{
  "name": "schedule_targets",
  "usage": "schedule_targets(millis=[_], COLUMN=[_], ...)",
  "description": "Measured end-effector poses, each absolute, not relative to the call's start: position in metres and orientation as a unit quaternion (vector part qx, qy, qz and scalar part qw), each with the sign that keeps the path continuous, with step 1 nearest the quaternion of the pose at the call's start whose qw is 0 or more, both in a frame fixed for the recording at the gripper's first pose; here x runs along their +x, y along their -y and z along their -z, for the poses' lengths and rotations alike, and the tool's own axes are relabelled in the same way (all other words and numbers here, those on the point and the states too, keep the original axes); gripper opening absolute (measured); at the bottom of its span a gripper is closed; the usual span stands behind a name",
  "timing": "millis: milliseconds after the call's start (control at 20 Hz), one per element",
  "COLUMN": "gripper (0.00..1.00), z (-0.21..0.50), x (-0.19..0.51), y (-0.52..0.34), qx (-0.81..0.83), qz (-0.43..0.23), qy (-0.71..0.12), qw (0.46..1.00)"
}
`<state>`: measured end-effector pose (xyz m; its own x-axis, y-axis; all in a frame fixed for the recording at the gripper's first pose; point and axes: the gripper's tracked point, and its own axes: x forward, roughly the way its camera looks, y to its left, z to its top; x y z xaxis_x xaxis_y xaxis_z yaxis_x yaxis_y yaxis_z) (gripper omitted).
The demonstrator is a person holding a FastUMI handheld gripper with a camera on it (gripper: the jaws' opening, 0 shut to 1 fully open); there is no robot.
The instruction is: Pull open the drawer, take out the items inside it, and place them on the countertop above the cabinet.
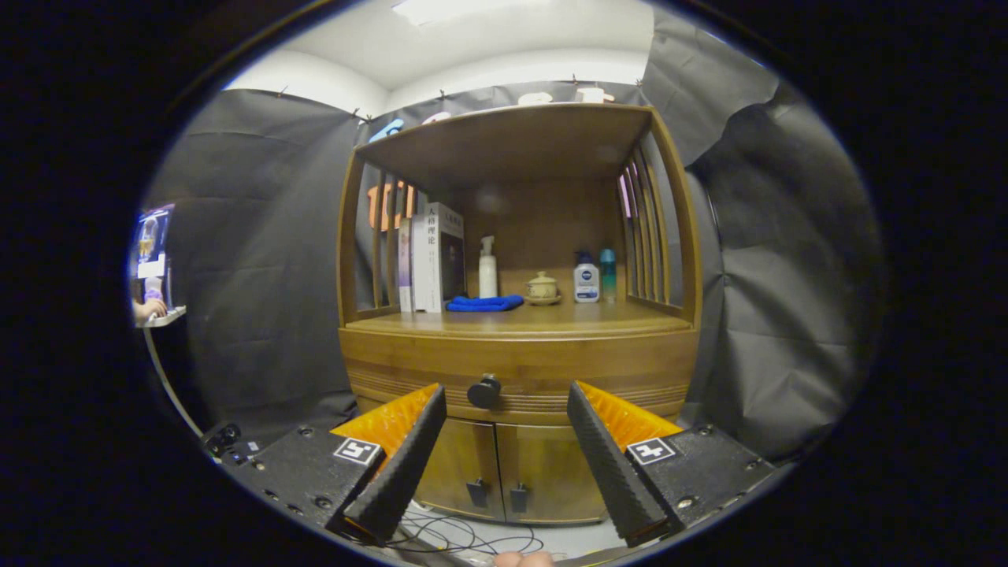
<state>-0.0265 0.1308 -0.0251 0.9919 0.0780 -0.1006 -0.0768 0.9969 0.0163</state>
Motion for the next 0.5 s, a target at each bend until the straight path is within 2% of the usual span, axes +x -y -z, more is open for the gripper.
schedule_targets(millis=[500], gripper=[0.99], z=[0.042], x=[0.033], y=[-0.155], qx=[0.015], qz=[-0.012], qy=[-0.076], qw=[0.997])
